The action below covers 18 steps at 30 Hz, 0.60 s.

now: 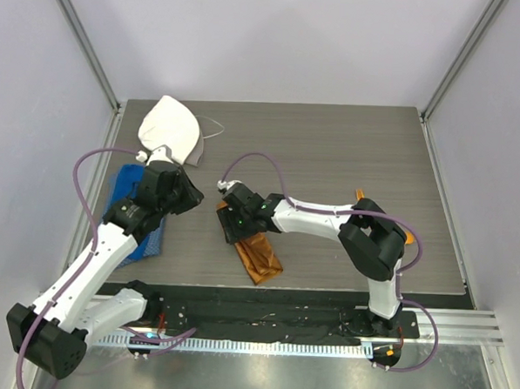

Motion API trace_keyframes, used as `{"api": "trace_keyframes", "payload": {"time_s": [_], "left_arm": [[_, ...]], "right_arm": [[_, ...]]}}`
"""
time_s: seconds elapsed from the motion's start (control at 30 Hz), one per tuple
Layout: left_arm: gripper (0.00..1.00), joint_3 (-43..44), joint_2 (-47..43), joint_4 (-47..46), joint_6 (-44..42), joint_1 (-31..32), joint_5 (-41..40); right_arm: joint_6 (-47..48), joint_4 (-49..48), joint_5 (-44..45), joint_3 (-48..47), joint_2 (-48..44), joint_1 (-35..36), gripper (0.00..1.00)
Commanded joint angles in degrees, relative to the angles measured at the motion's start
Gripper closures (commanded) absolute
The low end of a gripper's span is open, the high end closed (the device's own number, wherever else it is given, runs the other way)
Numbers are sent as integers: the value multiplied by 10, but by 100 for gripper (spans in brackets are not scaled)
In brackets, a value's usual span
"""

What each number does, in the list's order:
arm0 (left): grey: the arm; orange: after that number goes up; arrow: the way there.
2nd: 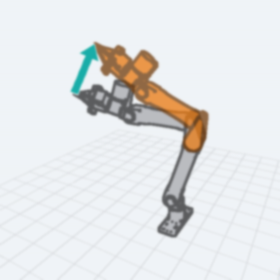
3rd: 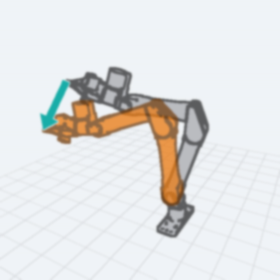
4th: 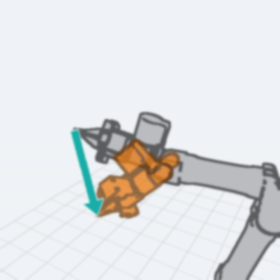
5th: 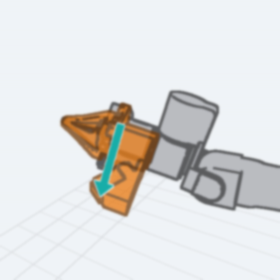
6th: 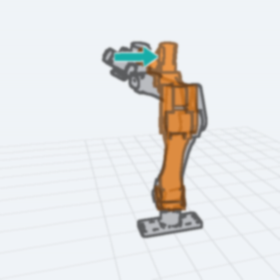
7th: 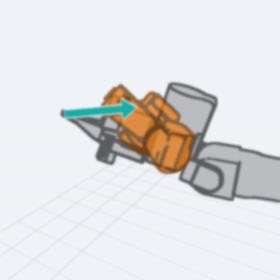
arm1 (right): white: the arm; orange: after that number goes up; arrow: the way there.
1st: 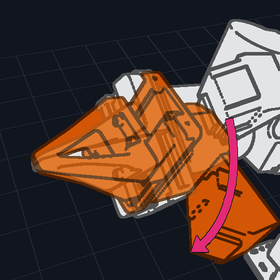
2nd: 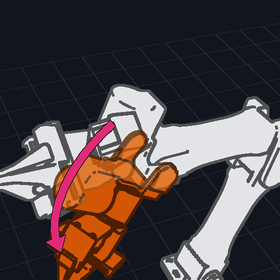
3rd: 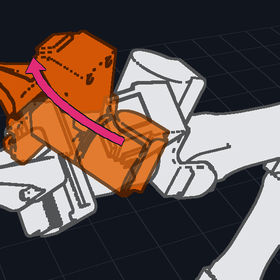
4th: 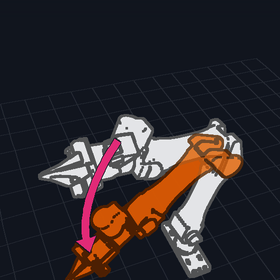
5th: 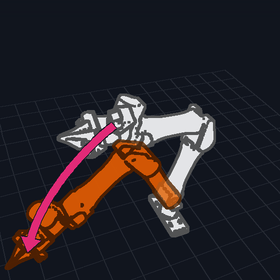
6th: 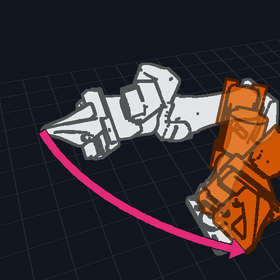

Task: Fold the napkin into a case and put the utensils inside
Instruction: Pick up the smaller rectangle-folded napkin from the center of the board.

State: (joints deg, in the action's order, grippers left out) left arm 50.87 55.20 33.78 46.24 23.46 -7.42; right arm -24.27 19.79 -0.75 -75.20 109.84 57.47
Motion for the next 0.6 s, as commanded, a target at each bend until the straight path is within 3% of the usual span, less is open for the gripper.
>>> {"api": "trace_keyframes", "payload": {"time_s": [0.0, 0.57], "left_arm": [[71, -9, -24, 20, -4, -7, 6], [71, -10, -40, 22, 2, -11, 20]], "right_arm": [[25, 42, 65, -35, 12, 18, 42], [56, 87, 107, -59, 11, 29, 36]]}}
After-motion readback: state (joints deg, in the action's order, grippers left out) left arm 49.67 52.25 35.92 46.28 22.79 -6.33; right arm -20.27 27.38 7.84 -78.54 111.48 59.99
